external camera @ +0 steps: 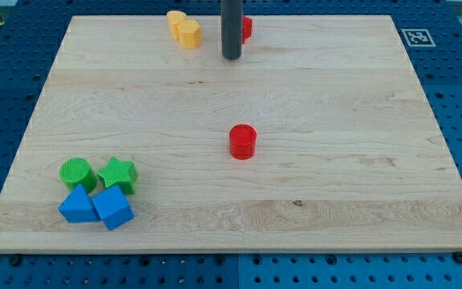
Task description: Place the red circle towards the bottom of red star
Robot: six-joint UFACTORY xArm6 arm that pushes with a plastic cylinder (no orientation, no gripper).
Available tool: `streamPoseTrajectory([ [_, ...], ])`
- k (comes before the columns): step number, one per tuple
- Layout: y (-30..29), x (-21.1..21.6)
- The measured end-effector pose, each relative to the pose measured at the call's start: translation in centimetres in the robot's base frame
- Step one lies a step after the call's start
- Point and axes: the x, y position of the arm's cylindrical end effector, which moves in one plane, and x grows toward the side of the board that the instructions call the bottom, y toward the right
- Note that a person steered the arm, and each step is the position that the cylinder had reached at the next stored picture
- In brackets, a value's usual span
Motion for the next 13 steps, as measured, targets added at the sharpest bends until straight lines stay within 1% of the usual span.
streamPoseTrajectory([
  [1,-3.2,4.8],
  [2,-7.7,10.2],
  [3,-7.8,16.9],
  [4,-3.3,20.2],
  [5,1.6,18.5],
  [6,2.9,13.3],
  [7,2.9,12.8],
  [8,3.8,15.0],
  [9,5.1,10.7],
  [10,4.7,4.6],
  [11,5.1,5.8],
  [12,3.6,10.0],
  [13,-0.1,10.9],
])
